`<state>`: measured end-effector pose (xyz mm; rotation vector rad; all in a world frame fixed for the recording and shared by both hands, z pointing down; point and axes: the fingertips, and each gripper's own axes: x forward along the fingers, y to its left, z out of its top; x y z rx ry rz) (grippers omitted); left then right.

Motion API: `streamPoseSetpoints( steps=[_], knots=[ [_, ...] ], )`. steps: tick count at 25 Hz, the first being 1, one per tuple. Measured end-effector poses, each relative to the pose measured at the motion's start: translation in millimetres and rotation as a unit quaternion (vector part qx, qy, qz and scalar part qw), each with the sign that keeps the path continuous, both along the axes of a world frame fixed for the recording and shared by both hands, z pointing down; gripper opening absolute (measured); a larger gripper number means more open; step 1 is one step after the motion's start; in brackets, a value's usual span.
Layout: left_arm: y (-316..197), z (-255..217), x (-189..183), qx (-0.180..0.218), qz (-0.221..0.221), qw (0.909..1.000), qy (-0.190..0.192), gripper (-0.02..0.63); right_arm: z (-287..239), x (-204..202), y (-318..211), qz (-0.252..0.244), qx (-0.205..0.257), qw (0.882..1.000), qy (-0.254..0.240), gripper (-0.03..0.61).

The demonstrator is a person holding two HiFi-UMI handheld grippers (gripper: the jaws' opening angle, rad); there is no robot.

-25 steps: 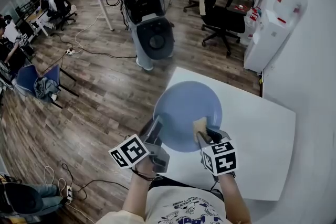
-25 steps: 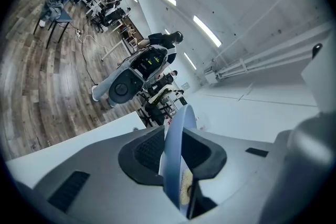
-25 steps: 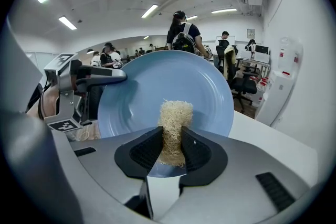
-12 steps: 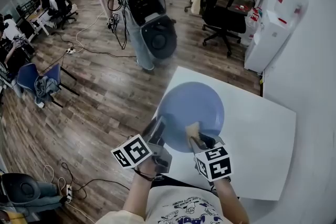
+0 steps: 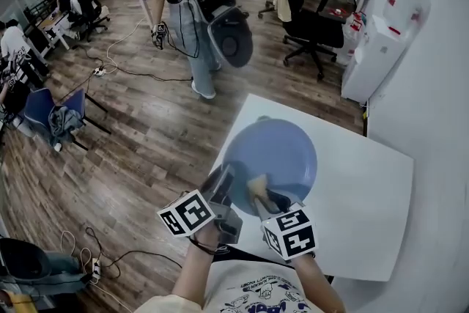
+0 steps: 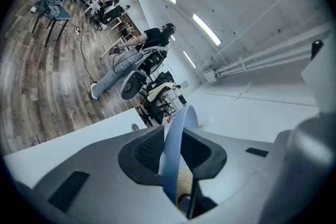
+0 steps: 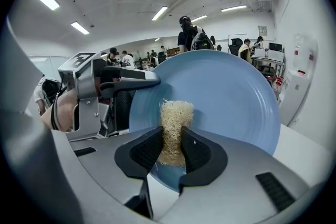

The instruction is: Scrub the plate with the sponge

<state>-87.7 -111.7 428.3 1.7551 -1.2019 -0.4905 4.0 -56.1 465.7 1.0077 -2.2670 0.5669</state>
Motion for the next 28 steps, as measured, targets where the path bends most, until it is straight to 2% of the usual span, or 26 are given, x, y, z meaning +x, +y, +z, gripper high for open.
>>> streamPoseSetpoints(
  steps=[12,28],
  knots=[
    [5,1,7,0.003,0.008,1.0,0.005,0.077,-10,-12,-2,-0.003,0.004,0.999,-0.032,0.106],
    [3,3,5,-0.004,-0.005,0.9999,0.01,0.077,-39,2,-32,0.018,0.038,0.998,-0.043,0.106]
  ],
)
